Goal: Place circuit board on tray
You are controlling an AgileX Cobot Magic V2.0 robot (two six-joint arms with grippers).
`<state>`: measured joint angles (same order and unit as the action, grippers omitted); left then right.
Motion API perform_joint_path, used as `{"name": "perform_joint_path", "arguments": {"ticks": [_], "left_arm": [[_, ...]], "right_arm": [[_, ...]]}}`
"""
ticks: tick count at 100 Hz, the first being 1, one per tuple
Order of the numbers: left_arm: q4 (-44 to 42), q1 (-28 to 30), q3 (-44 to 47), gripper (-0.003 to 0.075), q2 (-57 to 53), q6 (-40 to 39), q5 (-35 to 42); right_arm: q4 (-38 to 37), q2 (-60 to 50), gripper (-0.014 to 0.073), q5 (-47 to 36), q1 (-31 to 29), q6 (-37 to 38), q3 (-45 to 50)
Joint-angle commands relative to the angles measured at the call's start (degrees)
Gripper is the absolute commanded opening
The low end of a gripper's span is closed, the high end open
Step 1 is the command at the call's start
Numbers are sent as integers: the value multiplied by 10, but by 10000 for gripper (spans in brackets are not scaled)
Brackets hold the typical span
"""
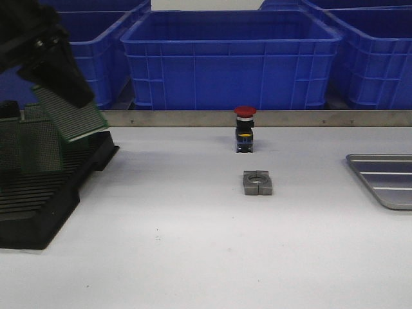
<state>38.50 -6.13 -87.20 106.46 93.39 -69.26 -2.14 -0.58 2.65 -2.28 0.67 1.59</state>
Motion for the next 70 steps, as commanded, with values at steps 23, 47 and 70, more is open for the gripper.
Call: {"name": "perform_joint_path", "arguments": {"ticks": [23,47,70], "left_arm": [[281,-55,-18,-20,-30,-6,-41],[287,-140,-18,-20,-29,-6,-41],[287,-200,-18,-20,-29,-6,-41]], "right_arm": [[-5,-15,-107,-47,-2,-1,-8],[-5,-15,-107,-47,-2,-1,-8],[-5,-15,-107,-47,-2,-1,-8]]}}
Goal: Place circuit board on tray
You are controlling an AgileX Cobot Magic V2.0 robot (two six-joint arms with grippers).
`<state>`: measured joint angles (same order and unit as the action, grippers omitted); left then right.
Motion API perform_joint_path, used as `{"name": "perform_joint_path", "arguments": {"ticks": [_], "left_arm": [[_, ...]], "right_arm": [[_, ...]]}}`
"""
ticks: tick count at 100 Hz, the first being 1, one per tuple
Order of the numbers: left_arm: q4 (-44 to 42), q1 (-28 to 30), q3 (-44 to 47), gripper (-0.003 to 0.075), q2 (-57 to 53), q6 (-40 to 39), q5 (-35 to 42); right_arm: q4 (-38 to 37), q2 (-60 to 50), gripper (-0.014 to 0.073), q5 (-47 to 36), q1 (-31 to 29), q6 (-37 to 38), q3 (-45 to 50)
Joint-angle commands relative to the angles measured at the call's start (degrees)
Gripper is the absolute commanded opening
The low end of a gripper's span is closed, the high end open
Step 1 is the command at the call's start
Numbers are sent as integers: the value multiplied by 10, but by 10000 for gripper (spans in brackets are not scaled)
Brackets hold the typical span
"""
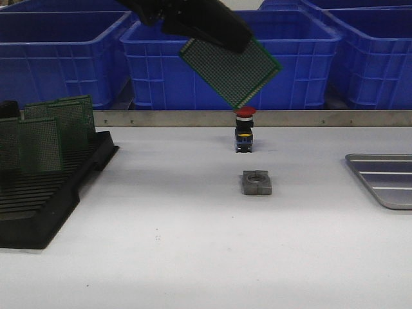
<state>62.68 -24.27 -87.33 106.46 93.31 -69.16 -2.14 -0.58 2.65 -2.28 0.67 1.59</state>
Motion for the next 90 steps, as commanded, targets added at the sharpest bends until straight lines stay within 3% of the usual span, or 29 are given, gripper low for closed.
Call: {"name": "perform_joint_path", "arguments": {"ticks": [1,43,67,90], "left_arm": [[46,-21,-17,-20,-29,-5,-42],[45,-50,-17,-20,-29,-5,-42],[45,-50,-17,-20,-29,-5,-42],[42,-50,-17,-20,-29,-5,-42]], "right_arm": [[-5,-15,-107,-47,-2,-1,-8],[-6,-15,-107,-50,-2,-1,-8],[-9,-15,-107,-121,-2,-1,-8],[-9,-15,-107,-126,-2,-1,-8]]}}
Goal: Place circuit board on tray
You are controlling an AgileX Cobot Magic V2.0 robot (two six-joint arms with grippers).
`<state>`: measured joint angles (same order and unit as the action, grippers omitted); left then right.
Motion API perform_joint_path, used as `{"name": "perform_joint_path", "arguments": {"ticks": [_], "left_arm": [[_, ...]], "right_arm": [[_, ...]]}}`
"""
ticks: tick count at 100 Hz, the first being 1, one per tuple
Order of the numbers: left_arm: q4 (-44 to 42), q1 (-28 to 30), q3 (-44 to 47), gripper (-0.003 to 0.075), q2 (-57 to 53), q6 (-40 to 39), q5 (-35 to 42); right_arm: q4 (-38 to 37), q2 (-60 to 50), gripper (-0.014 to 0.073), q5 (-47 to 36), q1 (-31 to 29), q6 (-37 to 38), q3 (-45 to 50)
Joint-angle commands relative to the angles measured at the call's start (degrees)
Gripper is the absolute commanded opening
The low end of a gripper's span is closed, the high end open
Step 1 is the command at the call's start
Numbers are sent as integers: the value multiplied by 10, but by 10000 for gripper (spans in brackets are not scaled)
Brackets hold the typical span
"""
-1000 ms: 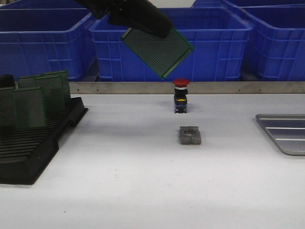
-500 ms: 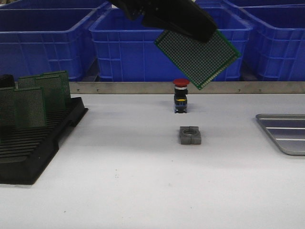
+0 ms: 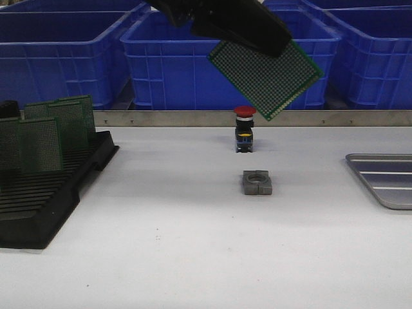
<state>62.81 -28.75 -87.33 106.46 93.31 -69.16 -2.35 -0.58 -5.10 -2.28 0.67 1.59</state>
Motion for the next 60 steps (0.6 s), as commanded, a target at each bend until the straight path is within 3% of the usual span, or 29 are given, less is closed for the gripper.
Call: {"name": "perform_joint_path", "arguments": {"ticks": [1,14,28,41,60], "left_arm": [[41,-5,-17,-20,-29,-5,-42],[41,-5,-17,-20,-29,-5,-42],[41,-5,-17,-20,-29,-5,-42],[41,-5,-17,-20,-29,-5,-42],[41,-5,-17,-20,-29,-5,-42]], "right_arm": [[-7,-15,-107,-49,-2,-1,-8],[-7,-11,-107,-25,-1,-1,-24],[-7,29,-107,101,-1,-1,-86],[-7,102,-107,210,-1,-1,-151],[33,231,-107,289,-1,-1,-232]]}}
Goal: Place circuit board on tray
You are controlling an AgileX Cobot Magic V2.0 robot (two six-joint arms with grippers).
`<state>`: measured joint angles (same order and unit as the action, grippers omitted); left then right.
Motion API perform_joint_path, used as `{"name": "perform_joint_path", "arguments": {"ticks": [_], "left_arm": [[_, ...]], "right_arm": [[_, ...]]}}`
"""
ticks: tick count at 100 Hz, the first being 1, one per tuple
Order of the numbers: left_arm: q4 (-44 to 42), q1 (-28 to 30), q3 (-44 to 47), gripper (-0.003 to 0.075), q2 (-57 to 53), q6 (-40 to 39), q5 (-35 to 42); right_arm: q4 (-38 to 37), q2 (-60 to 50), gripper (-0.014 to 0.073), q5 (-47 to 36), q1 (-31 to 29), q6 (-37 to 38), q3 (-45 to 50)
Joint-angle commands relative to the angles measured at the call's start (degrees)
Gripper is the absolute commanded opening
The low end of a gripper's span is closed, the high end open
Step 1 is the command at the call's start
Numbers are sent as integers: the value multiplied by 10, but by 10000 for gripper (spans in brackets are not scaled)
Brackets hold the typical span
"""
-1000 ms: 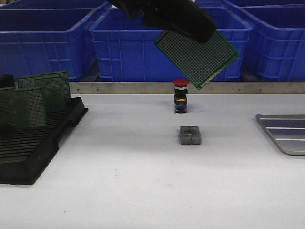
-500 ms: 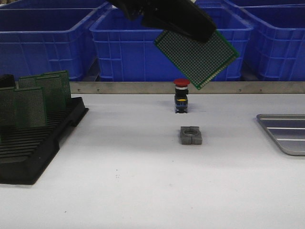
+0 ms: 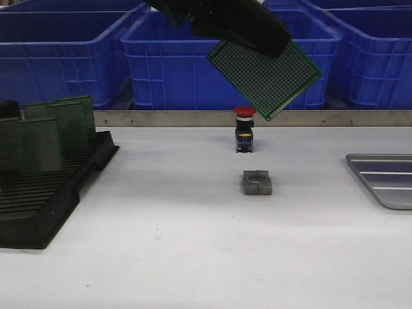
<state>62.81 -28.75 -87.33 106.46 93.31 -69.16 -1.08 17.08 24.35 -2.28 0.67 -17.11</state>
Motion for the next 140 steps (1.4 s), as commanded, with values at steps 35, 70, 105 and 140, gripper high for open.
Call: {"name": "perform_joint_path", "arguments": {"ticks": [35,70,105,140], "left_arm": [[41,-5,-17,-20,-29,-5,-42],[41,-5,-17,-20,-29,-5,-42],[41,-5,-17,-20,-29,-5,-42],[41,-5,-17,-20,-29,-5,-42]], "right_arm": [[215,247,258,5,7,-86,-142],[422,366,512,60,122,-418,-223],[589,466,512,96,178,-814,-257],[696,551,500,98,181,-906,-281]]}}
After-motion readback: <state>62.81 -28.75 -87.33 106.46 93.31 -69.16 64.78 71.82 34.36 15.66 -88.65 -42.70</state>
